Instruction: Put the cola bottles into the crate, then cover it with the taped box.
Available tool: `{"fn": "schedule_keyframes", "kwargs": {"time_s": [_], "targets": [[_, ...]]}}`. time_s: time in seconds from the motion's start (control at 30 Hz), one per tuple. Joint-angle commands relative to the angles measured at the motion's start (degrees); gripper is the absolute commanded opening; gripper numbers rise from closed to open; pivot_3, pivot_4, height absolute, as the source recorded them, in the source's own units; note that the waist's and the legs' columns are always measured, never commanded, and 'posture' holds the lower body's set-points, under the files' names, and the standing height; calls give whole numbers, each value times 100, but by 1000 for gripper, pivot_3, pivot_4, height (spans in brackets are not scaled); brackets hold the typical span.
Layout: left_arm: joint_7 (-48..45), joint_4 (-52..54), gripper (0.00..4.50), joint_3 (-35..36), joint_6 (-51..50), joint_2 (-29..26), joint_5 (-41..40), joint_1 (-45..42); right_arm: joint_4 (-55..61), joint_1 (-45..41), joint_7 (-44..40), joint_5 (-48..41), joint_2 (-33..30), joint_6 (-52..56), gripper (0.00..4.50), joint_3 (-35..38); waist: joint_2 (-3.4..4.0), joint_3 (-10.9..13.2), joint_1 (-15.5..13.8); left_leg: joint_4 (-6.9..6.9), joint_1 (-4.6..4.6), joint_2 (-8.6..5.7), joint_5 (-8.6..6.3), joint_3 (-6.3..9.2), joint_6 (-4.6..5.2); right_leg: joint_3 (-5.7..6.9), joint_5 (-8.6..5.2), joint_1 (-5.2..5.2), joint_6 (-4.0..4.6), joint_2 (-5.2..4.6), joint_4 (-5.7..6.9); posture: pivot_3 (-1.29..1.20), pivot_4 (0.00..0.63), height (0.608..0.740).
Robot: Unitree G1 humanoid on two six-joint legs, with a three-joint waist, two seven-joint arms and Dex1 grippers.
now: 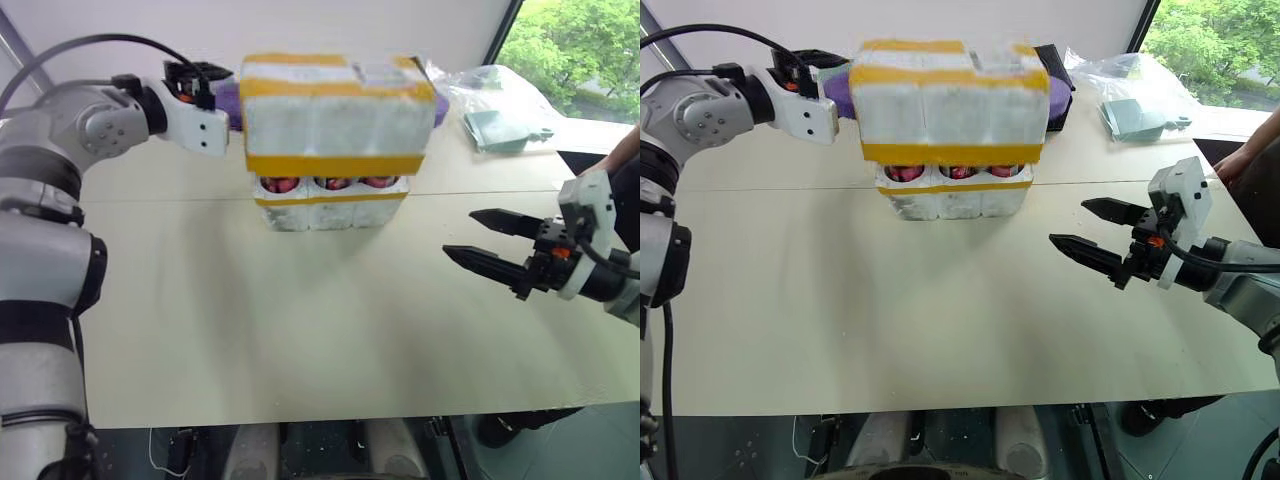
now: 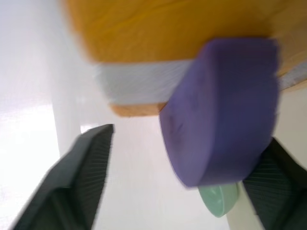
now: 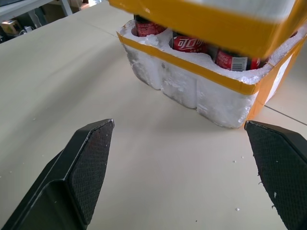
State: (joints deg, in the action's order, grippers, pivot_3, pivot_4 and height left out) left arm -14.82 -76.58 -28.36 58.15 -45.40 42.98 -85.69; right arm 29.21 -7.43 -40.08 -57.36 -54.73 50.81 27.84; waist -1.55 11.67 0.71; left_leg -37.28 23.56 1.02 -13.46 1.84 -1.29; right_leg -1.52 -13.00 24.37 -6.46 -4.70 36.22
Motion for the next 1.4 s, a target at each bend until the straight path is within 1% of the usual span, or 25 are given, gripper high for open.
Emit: {"fn": "schedule_keyframes", "kwargs": {"time_s": [0.03, 0.1, 0.33, 0.43, 0.53, 0.6, 0.63, 0.67, 0.73, 0.8, 0.87, 0.97, 1.0, 1.1, 1.13, 1.2, 1.27, 1.4], "targets": [[-110, 26, 4457, 171, 104, -174, -213, -117, 88, -136, -11, -71, 16, -113, 4500, 59, 0, 0, -1, 0, 0, 0, 0, 0, 0, 0, 0, 0, 0, 0, 0, 0, 150, 739], [-146, 34, 4457, 180, 128, -212, -227, -97, 75, -151, -21, -61, 23, -119, 4500, 34, 0, 0, 1, 0, 0, 0, 0, 0, 0, 0, 0, 0, 0, 0, 0, 0, 150, 739], [-1038, 97, 4457, 544, 560, -593, -837, 305, -75, -288, -132, 29, 31, -163, 4500, -141, 1, 0, 11, 1, -2, 0, 0, 0, 0, 0, 0, 0, 0, 0, 1, 0, 150, 739], [-1233, 168, 4457, 568, 709, -747, -908, 522, -194, -418, -216, 86, 17, -204, 4500, -279, 0, 0, 6, 0, -2, 0, 0, -1, 0, 0, 0, 0, 0, 0, 2, 0, 150, 739], [-1345, 208, 4457, 599, 686, -802, -937, 646, -308, -536, -287, 161, 22, -253, 4500, -400, 0, 0, 0, -1, -2, 0, 0, -1, 0, 0, 0, 0, 0, 0, 2, 0, 150, 739], [-1610, 181, 4457, 712, 581, -786, -1111, 684, -372, -598, -335, 217, 24, -289, 4500, -472, 0, 0, -20, -2, -1, 0, 0, 0, 0, 0, 0, 0, 0, 0, 3, 0, 150, 739], [-1994, 131, 4457, 880, 381, -740, -1373, 697, -408, -638, -360, 241, 26, -300, 4500, -502, 0, 0, -20, -4, 1, 0, 0, 0, 0, 0, 0, -1, 1, 0, 3, 0, 150, 739], [-2475, 81, 4457, 1090, 117, -683, -1697, 713, -444, -672, -389, 269, 25, -313, 4500, -521, 0, 0, -14, -5, 2, 0, 0, 0, 0, 0, 0, -1, 1, 0, 3, 0, 150, 739], [-3563, -5, 4457, 1571, -853, -566, -2340, 736, -512, -749, -413, 334, 33, -341, 4500, -577, 0, 0, -7, -7, 3, 0, 0, 0, 0, 0, 0, -1, 1, 0, 2, 0, 150, 739], [-4868, -79, 4457, 2254, -2535, -432, -3161, 703, -567, -771, -421, 404, 49, -394, 4500, -588, 0, 0, 2, -7, 1, 0, 0, 0, 0, 0, 0, -1, 1, 1, 4, 0, 150, 739], [-5944, 49, 4457, 2761, -3791, -416, -3793, 733, -584, -732, -414, 501, 58, -464, 4500, -582, 0, 0, 33, -6, 0, 0, 0, 0, 1, 0, 0, -1, 1, 2, 9, 0, 150, 739], [-7229, 481, 4457, 3100, -5218, -551, -4334, 925, -577, -603, -415, 659, 73, -545, 4500, -542, 0, 0, 58, -3, -2, 1, 0, 2, 1, 0, 0, -1, 1, 2, 10, 0, 150, 739], [-7524, 646, 4457, 3086, -5788, -606, -4452, 983, -581, -546, -422, 686, 73, -554, 4500, -507, 0, 0, 54, -2, -3, 1, 0, 4, 1, 0, 0, -1, 1, 3, 11, 0, 150, 739], [-7768, 1748, 4457, 2827, -7115, -824, -5240, 1561, -605, -390, -463, 765, 64, -592, 4500, -420, 0, 0, 57, -1, -4, 1, 0, 6, 1, 0, -1, -1, 2, 3, 15, 0, 150, 739], [-7768, 2239, 4457, 2735, -7441, -924, -5570, 1850, -624, -361, -480, 786, 64, -611, 4500, -407, 0, 0, 54, -1, -5, 2, 0, 7, 1, -1, -1, 0, 2, 2, 17, 0, 150, 739], [-7768, 2935, 4457, 2633, -7856, -1081, -5980, 2278, -671, -355, -487, 819, 71, -642, 4500, -410, 1, 0, 45, -3, -6, 2, 0, 8, 1, -1, -1, 0, 2, 2, 20, 0, 150, 739], [-7768, 3370, 4457, 2666, -8209, -1135, -6197, 2529, -766, -385, -496, 853, 80, -670, 4500, -414, 1, 0, 23, -6, -7, 3, 0, 9, 1, -1, -1, -1, 3, 2, 23, 0, 150, 739], [-7768, 3765, 4457, 2881, -8636, -1082, -6323, 2703, -884, -429, -552, 931, 93, -720, 4500, -446, 0, 0, -4, -11, -7, 2, 1, 9, 1, -1, -2, -4, 4, 2, 21, 0, 150, 739]]}}
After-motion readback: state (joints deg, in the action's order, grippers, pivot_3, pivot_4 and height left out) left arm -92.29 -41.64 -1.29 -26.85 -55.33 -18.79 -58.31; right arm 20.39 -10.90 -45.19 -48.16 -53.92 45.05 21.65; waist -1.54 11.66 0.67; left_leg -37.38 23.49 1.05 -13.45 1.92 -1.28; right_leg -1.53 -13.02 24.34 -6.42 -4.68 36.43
